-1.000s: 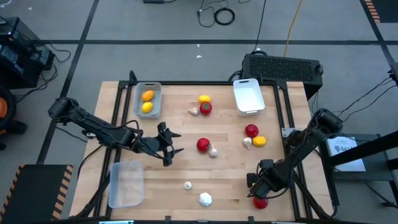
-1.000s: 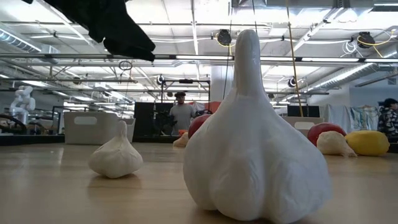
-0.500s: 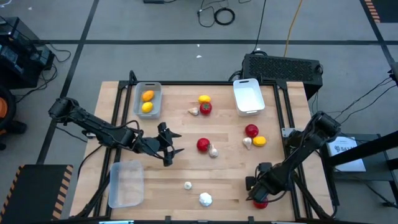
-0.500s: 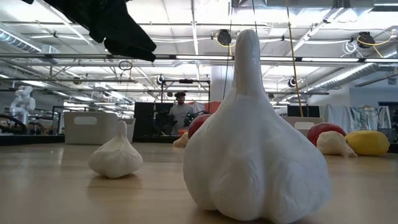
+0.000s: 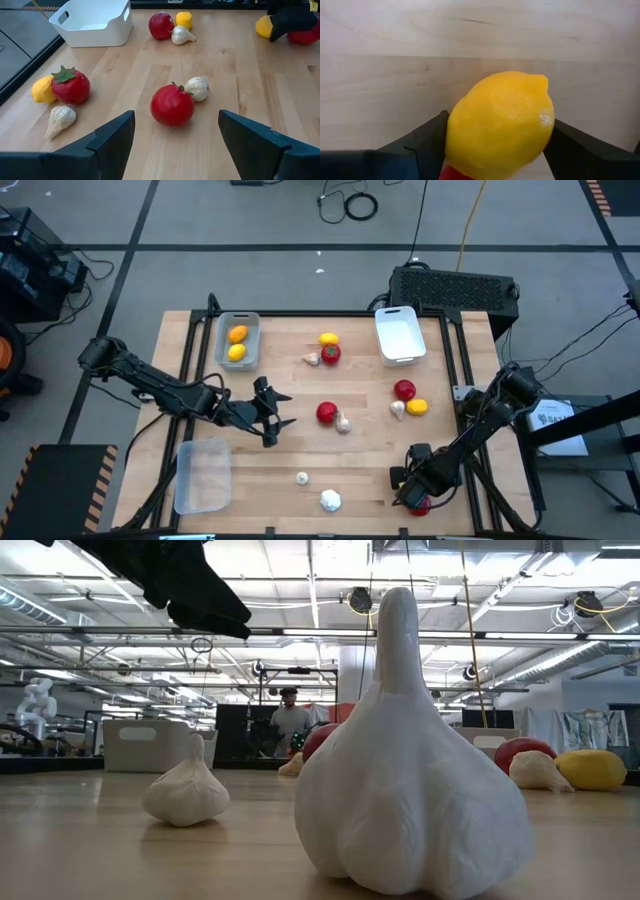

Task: Sort produce into baskets
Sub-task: Put the yellow lemon into the gray bin

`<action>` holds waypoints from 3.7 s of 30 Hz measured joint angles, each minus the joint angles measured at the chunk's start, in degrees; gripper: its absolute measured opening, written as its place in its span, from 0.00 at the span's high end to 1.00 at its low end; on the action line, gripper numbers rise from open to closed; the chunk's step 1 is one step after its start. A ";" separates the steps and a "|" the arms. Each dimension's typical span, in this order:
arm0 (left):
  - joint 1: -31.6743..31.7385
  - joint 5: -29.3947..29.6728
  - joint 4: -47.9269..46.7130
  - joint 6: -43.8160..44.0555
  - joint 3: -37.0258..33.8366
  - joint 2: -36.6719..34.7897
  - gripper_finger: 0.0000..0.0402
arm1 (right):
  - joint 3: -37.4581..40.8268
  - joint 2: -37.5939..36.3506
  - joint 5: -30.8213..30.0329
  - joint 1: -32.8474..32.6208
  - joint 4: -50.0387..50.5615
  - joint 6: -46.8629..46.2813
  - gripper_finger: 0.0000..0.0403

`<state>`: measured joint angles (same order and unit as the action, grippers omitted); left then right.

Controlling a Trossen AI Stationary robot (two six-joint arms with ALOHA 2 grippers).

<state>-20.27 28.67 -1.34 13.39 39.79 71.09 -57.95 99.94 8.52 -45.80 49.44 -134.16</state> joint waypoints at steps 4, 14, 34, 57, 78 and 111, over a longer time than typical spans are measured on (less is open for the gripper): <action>0.00 0.00 0.00 0.00 0.00 0.00 0.27 | -0.02 0.00 -1.23 -0.04 0.16 0.68 0.41; -0.01 1.46 -1.18 -1.84 -0.04 -0.02 0.27 | 0.02 -0.85 -4.68 0.79 0.11 4.96 0.45; 2.40 29.16 -8.82 -0.46 -0.07 -0.09 0.27 | 0.00 -10.75 -39.96 27.33 -18.46 64.97 0.45; 31.94 33.00 -22.16 1.04 -0.14 -10.89 0.27 | -16.54 15.11 -0.51 62.62 -80.27 113.86 0.45; 41.10 43.36 -24.19 -1.96 -2.73 -18.72 0.27 | -62.67 47.41 -1.06 62.58 -67.33 111.17 0.44; 41.68 41.72 -23.23 -3.79 -2.73 -18.75 0.27 | -70.79 55.12 -0.87 62.47 -65.36 115.04 0.17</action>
<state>21.41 70.38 -24.57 9.59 37.06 52.34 -128.75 155.06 7.65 16.67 -15.92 -19.12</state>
